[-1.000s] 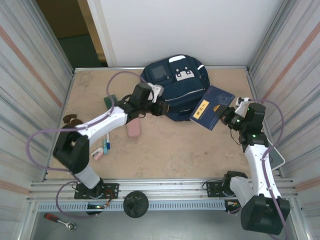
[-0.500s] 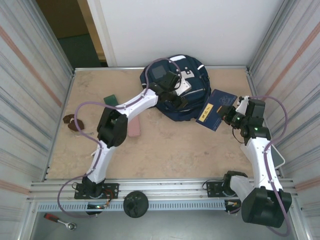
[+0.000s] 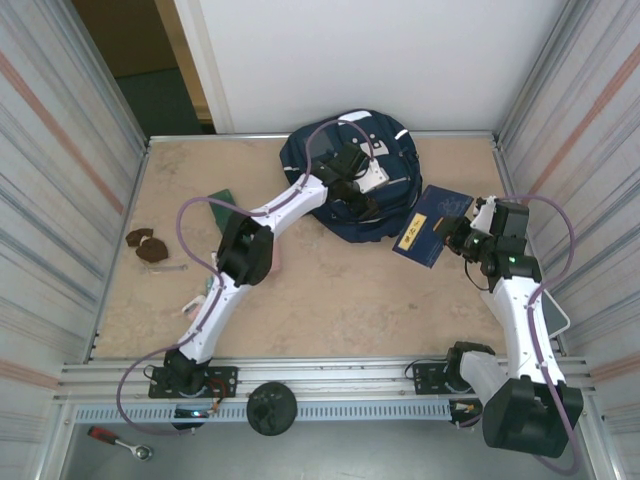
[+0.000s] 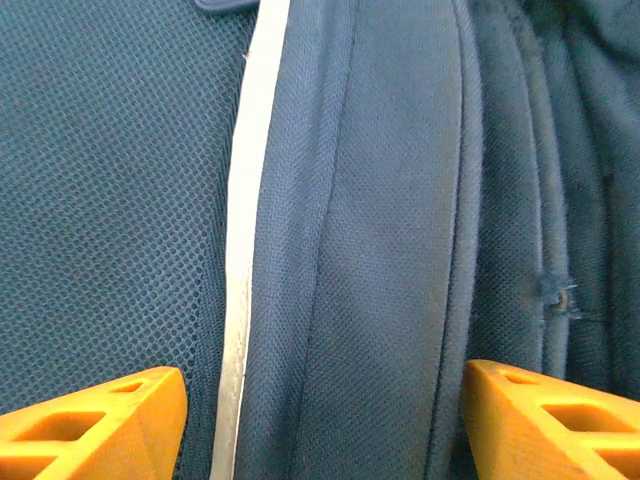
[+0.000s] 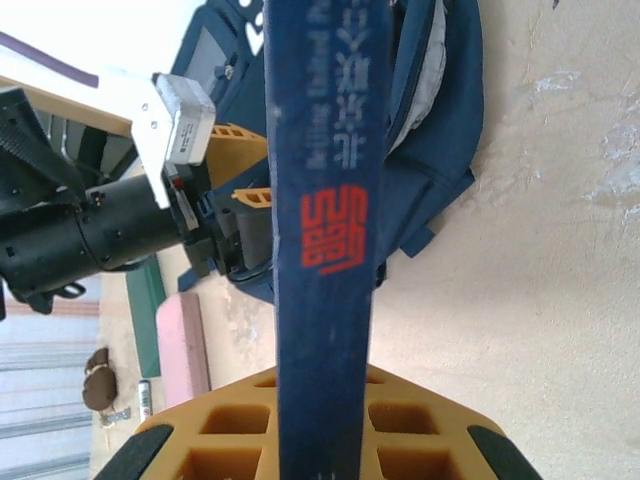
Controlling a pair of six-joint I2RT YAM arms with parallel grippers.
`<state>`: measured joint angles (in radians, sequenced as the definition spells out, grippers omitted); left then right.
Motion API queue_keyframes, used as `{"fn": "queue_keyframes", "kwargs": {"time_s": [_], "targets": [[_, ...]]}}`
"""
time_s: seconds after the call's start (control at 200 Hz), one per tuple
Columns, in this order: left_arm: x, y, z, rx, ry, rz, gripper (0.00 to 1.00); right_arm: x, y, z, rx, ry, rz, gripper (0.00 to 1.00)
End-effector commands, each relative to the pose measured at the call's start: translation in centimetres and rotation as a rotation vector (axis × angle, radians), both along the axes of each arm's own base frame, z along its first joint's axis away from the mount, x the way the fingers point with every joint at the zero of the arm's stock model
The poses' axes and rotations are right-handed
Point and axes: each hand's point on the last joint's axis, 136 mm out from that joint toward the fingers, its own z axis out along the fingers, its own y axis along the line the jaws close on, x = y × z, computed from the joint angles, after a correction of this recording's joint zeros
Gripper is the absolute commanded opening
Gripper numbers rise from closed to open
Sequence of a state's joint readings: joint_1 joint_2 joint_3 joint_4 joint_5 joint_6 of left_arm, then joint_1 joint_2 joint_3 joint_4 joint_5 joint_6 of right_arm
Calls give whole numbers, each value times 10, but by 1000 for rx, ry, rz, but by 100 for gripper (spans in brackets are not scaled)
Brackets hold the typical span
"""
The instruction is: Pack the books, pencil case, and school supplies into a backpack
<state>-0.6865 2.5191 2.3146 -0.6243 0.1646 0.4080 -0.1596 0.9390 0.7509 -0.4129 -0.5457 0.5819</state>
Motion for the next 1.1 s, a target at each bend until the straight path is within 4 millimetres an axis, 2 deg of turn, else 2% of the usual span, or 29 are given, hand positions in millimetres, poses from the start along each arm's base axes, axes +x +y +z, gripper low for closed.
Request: {"fn": "queue_keyframes", "kwargs": {"time_s": [0.0,0.11,0.286,0.386,0.451,0.626,0.716,0.741,0.957,1.097], "targets": [[7,3,-2,25,-20,-11,73,-5,0,2,-19,-20,14,0],[13,4,-5,25,-26,0,65,-8,1,-1,-7,-10,12,0],[19,2,3,-14,-38,7,35,-11,-1,-3,-6,11,-1,0],[17,-3,21,-75,-29,-8,19,-11,1,-2,13,22,-6,0],[20,-3,43,-150,-13,18,10,-10,3,-3,44,38,-10,0],[24,9,123,-416,46,53,0,3,14,-6,238,72,-32,0],[24,16,156,-549,77,47,0,13,20,-1,346,50,-49,0],[25,18,164,-581,84,48,0,18,22,-6,362,70,-53,0],[29,29,206,-690,105,38,0,49,45,0,395,68,-61,0],[33,37,225,-746,119,27,0,81,53,-1,386,53,-90,0]]}}
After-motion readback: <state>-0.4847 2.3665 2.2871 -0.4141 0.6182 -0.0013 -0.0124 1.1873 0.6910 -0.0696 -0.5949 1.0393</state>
